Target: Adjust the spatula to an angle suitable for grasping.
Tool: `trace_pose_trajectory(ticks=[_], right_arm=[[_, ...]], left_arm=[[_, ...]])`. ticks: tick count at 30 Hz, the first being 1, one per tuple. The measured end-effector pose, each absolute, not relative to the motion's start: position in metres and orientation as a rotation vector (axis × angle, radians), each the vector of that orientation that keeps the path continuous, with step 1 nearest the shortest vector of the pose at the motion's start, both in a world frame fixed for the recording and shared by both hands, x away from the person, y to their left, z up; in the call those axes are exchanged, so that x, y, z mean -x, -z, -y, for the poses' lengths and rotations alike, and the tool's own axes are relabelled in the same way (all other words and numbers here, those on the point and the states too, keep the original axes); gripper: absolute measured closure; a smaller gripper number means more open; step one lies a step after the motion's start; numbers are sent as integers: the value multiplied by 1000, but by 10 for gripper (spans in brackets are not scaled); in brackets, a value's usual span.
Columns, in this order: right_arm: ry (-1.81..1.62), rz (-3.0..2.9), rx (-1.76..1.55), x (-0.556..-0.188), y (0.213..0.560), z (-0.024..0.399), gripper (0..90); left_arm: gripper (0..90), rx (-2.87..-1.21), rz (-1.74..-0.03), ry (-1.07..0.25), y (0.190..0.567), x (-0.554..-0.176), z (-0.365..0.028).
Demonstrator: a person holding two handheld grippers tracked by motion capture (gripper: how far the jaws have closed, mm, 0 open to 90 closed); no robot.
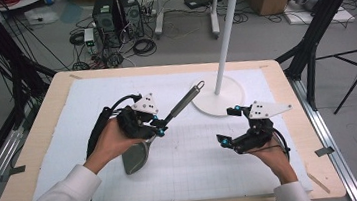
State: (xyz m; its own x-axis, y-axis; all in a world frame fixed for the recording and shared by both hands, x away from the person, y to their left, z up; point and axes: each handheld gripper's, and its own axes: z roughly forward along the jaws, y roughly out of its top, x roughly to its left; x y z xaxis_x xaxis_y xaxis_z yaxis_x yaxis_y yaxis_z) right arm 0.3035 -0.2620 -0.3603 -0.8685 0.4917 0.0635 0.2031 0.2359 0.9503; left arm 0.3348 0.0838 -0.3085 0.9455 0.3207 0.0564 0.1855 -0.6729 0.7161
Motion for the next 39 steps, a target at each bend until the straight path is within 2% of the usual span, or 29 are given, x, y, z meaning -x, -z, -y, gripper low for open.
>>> trace_pose_trajectory(ticks=[15,35,39], right_arm=[[-1771,-2241,-568,-304,335,230,3],[-1832,-2236,-480,-316,306,185,5],[-1849,-2250,-451,-319,300,175,41]], left_arm=[[745,-2178,-390,-230,292,-330,-96],[745,-2143,-420,-240,298,-329,-100],[745,-2146,-409,-255,298,-328,-99]])
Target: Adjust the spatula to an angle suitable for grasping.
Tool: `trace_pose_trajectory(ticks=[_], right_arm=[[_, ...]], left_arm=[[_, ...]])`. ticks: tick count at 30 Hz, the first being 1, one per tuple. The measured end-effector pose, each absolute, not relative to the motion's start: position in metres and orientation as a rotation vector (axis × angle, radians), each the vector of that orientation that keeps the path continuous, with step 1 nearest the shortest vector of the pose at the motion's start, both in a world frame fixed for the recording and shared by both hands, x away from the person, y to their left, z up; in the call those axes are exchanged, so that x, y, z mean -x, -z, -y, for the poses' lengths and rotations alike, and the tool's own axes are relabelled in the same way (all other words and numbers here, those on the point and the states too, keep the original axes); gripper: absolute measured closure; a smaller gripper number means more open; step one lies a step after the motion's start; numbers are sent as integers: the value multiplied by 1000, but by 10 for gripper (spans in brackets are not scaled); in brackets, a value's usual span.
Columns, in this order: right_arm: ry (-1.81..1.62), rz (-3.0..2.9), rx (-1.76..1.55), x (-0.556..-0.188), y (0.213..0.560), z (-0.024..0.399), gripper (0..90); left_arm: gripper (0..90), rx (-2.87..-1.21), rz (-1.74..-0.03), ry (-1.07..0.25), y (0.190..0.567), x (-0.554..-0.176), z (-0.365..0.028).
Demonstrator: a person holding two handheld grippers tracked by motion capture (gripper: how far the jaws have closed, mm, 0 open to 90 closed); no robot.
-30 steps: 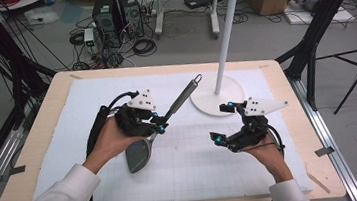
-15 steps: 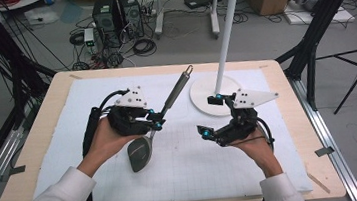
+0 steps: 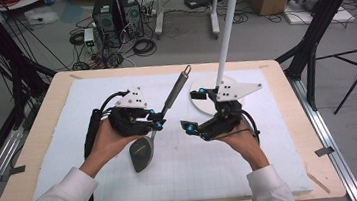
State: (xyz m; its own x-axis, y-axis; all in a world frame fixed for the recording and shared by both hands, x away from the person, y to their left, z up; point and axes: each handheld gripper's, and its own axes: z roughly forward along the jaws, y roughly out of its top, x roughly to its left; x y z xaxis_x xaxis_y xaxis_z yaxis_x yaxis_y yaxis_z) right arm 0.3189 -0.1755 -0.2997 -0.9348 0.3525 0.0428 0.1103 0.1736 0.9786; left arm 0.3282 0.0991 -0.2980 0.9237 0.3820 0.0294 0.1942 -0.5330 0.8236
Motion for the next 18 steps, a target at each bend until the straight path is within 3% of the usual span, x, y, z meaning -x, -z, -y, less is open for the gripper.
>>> trace_pose_trajectory(ticks=[6,9,18], right_arm=[[-1847,-2257,-435,-323,292,167,68],[-1850,-2256,-425,-324,288,165,159],[-1877,-2248,-431,-329,279,159,238]], left_arm=[[745,-2107,-418,-257,297,-326,-100],[745,-2107,-422,-263,296,-327,-102],[745,-2086,-430,-267,296,-327,-104]])
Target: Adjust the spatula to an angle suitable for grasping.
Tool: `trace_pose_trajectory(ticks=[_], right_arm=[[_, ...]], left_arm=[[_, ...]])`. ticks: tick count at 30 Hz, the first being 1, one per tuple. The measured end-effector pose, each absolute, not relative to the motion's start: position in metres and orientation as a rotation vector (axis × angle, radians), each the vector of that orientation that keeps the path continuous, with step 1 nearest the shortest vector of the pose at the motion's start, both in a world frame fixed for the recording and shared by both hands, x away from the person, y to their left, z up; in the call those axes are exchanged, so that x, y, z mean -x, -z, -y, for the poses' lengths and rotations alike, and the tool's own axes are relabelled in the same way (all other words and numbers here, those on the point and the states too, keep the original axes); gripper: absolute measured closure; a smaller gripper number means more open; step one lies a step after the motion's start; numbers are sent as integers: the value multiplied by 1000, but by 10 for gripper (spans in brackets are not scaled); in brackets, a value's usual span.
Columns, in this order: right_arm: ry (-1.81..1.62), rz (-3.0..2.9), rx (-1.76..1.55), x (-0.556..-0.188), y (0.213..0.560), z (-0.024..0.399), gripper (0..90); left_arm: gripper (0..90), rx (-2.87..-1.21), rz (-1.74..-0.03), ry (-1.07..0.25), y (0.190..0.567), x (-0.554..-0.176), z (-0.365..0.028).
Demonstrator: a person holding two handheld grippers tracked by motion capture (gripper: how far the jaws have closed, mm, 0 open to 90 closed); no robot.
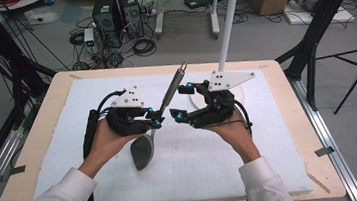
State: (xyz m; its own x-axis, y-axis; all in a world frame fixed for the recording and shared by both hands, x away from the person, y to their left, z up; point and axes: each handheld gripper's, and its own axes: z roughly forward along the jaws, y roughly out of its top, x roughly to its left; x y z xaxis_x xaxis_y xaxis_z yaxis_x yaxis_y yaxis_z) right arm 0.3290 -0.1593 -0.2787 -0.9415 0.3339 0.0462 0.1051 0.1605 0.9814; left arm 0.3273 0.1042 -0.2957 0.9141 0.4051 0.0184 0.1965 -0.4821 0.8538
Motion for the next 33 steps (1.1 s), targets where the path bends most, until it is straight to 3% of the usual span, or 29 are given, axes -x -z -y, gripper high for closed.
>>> trace_pose_trajectory(ticks=[33], right_arm=[[-1864,-2223,-480,-340,257,138,631]], left_arm=[[745,-2048,-457,-329,293,-326,-108]])
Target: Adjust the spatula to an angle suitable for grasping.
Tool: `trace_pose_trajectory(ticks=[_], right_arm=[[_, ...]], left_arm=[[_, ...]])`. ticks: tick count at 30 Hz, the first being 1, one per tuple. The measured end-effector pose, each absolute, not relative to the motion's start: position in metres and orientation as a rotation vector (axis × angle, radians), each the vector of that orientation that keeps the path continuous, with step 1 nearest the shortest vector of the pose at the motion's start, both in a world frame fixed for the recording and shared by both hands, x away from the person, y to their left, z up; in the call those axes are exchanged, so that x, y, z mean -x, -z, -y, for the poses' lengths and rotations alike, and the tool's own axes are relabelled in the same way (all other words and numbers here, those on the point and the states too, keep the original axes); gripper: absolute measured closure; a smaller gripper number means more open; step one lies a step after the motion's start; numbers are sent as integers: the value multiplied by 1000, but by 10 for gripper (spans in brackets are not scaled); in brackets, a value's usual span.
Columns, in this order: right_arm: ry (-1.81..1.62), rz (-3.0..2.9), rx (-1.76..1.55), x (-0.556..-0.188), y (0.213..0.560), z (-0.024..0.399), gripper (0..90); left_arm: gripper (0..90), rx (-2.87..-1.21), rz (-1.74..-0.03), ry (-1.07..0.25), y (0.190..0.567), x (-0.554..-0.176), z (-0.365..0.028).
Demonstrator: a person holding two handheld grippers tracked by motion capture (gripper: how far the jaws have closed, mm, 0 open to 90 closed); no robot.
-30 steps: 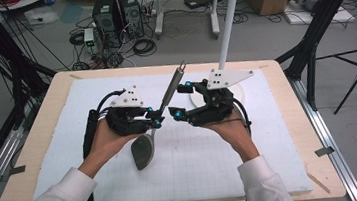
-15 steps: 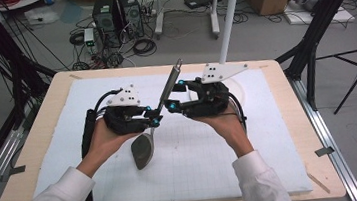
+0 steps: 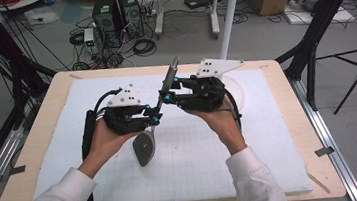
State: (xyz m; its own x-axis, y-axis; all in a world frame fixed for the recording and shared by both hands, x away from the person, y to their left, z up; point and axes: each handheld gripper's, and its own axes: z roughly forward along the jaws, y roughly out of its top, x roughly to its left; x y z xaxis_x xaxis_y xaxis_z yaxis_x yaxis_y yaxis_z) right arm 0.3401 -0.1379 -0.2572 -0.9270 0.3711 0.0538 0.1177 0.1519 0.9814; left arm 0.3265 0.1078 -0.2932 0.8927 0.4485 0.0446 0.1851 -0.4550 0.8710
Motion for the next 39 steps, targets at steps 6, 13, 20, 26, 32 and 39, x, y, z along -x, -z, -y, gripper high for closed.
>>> trace_pose_trajectory(ticks=[6,13,20,26,32,39], right_arm=[[-1891,-2207,-515,-341,256,136,672],[-1892,-2215,-522,-342,255,132,692],[-1897,-2241,-523,-342,252,129,721],[-1886,-2248,-514,-342,251,129,726],[-1884,-2253,-515,-342,249,130,728],[-1856,-2256,-512,-341,248,131,730]], left_arm=[[744,-2046,-464,-338,293,-327,-107],[744,-2046,-484,-353,293,-326,-105],[741,-2048,-473,-377,294,-327,-104],[737,-2040,-462,-371,294,-327,-104],[726,-2039,-447,-372,294,-328,-104],[623,-2029,-452,-373,293,-328,-106]])
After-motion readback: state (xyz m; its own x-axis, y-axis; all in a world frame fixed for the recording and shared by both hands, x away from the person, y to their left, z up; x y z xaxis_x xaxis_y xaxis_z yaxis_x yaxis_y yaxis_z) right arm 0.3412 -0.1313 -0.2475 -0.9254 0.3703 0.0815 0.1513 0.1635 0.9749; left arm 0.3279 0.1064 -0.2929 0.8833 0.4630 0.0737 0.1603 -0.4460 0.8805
